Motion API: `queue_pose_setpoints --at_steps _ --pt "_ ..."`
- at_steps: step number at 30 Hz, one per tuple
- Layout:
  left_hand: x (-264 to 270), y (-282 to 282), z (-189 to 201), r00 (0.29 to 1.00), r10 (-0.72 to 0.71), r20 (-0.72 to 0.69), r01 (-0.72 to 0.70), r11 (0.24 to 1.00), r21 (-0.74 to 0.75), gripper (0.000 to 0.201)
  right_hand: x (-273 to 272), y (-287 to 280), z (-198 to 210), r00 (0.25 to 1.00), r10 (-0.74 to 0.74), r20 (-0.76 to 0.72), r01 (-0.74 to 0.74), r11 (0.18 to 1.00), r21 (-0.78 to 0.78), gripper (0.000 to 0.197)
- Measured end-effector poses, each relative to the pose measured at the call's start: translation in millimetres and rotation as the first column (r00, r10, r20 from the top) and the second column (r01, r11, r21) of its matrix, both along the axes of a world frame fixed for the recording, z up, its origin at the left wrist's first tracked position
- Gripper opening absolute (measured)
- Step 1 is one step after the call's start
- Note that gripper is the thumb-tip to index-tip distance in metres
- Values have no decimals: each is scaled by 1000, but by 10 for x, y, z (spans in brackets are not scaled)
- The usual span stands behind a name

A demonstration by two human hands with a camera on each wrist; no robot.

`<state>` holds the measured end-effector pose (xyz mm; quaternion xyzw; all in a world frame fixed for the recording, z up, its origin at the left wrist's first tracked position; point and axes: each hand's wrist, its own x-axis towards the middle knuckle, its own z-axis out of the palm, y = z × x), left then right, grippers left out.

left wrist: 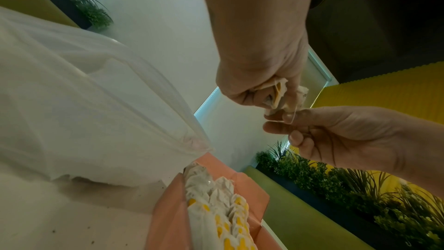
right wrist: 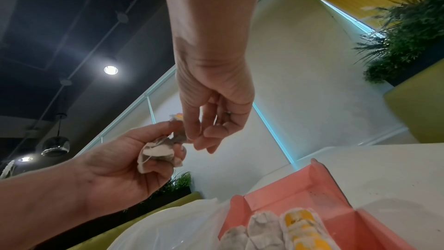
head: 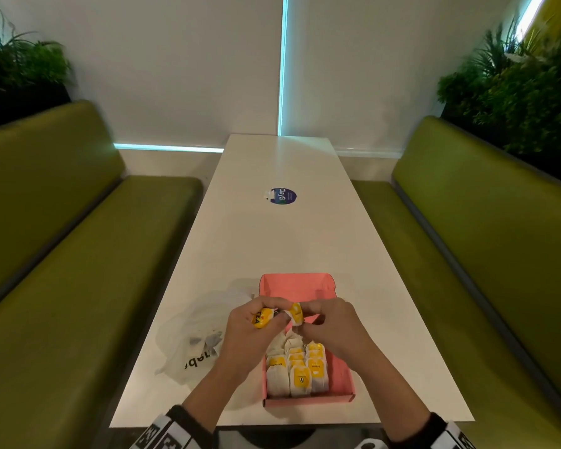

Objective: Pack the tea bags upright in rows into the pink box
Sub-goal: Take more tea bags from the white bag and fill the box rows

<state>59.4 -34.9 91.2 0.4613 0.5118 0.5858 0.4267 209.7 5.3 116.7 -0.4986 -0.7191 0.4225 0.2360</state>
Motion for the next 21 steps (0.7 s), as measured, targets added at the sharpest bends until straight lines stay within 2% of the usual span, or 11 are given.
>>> queue_pose_setpoints --at_steps 8,13,16,19,21 --pt "6 13 -11 998 18 68 -17 1000 -15 17 -99 -24 -52 945 -155 -289 117 982 -147 39" --pt "-26 27 -52 999 11 37 -9 999 -36 15 -71 -12 -36 971 -150 -186 150 989 -18 38" --pt "-23 29 -60 999 -4 37 5 1000 -27 13 -50 0 -15 988 -111 -109 117 992 55 33" --pt "-2 17 -37 996 -49 74 49 999 1 15 -40 -4 15 1000 -15 7 15 1000 2 24" --pt "13 11 -30 994 -72 78 72 997 12 16 -38 -17 25 1000 11 7 -11 998 -61 21"
